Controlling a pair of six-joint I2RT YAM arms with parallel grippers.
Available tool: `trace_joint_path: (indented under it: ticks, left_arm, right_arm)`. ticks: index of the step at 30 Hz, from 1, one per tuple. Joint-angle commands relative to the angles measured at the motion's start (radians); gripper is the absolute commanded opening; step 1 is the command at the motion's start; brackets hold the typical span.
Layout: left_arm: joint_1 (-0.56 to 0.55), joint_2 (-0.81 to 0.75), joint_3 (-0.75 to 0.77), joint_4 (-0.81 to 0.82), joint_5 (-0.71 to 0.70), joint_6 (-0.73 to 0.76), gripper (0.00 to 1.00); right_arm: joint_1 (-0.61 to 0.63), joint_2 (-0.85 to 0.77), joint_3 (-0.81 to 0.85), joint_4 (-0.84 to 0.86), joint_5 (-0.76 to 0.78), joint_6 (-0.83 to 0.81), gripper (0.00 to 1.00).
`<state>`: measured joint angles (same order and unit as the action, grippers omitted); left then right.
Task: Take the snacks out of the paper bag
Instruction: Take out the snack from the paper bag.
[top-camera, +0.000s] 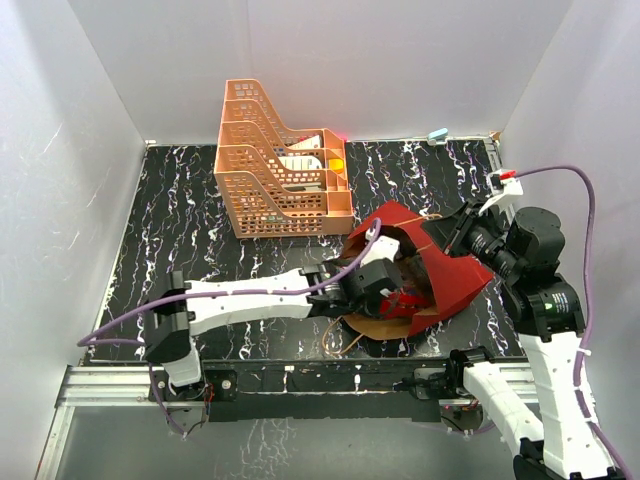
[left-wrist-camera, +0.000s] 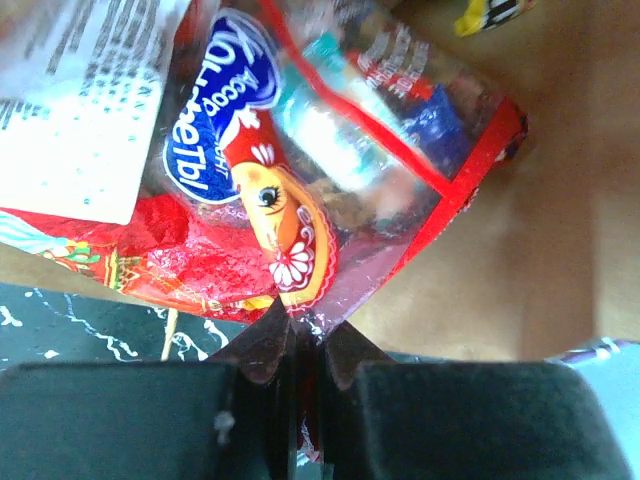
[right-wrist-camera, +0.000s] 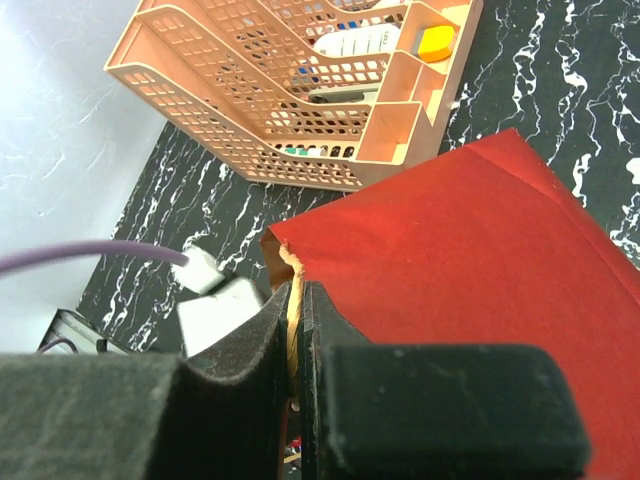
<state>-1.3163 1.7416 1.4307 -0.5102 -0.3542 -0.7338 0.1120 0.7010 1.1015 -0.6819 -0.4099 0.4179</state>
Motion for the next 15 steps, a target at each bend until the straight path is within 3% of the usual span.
trace_joint_path:
  ticks: [1, 15]
  left_arm:
    - [0.009, -0.165, 0.109, -0.007, -0.033, 0.061, 0.0]
    - [0.009, -0.492, 0.22, -0.031, -0.067, 0.252, 0.0]
  right_arm:
    - [0.001, -0.024, -0.009, 0.041, 0.033, -0.032, 0.07]
    - [0.002, -0.027, 0.017, 0.036, 0.098, -0.021, 0.07]
